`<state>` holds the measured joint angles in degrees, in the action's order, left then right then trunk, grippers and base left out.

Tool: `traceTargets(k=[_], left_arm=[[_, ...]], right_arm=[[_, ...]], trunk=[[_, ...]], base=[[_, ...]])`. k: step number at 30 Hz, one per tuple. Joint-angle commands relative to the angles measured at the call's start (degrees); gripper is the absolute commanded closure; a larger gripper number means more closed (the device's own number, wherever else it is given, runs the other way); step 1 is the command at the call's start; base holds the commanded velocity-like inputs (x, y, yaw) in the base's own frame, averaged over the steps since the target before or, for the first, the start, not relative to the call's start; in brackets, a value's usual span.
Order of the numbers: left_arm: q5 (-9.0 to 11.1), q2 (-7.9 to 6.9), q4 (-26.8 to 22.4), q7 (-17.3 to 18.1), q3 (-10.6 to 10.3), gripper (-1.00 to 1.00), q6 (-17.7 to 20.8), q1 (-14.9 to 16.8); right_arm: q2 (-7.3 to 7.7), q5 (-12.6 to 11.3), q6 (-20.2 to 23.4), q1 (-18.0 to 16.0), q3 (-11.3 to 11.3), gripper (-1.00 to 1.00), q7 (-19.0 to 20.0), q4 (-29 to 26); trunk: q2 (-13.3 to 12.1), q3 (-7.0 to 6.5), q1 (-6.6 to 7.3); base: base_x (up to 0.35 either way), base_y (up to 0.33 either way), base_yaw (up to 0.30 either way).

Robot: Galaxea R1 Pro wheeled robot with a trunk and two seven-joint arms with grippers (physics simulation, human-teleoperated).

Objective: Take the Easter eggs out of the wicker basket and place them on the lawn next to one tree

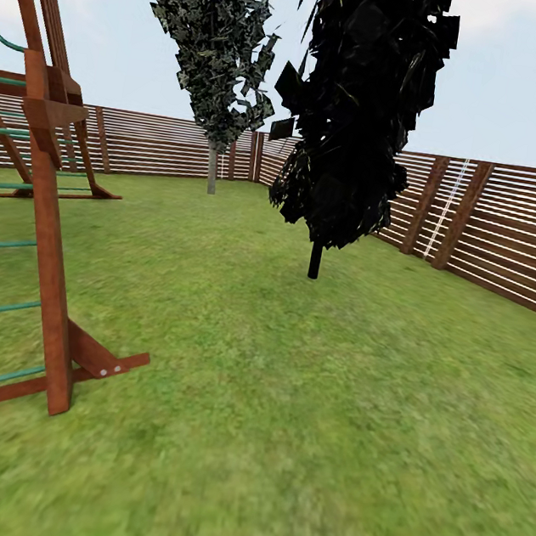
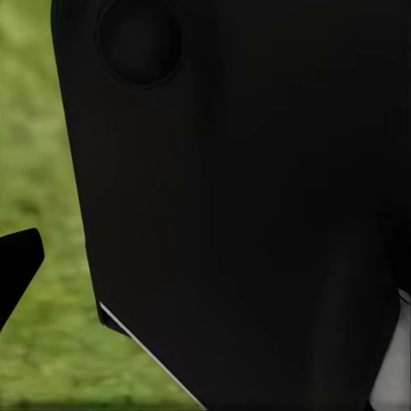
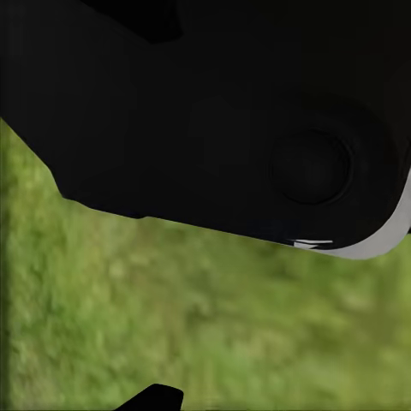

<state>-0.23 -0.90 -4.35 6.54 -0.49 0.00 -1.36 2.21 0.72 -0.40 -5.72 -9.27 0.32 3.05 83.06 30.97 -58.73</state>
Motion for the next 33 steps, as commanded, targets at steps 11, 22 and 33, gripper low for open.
traceTargets(k=[11, 22, 33], left_arm=[[0.0, -0.04, -0.1, 0.2, 0.0, -1.00, 0.0, 0.0], [0.0, -0.05, -0.1, 0.2, 0.0, -1.00, 0.0, 0.0], [0.0, -0.05, -0.1, 0.2, 0.0, -1.00, 0.0, 0.0]], right_arm=[[-0.02, 0.1, 0.0, -0.1, -0.3, -1.00, 0.0, 0.1], [-0.02, 0.1, 0.0, -0.1, -0.3, -1.00, 0.0, 0.1], [-0.02, 0.1, 0.0, -0.1, -0.3, -1.00, 0.0, 0.1]], trunk=[[0.0, 0.04, 0.00], [0.0, 0.04, 0.00], [0.0, 0.04, 0.00]], base=[[0.000, 0.000, 0.000], [0.000, 0.000, 0.000], [0.000, 0.000, 0.000]])
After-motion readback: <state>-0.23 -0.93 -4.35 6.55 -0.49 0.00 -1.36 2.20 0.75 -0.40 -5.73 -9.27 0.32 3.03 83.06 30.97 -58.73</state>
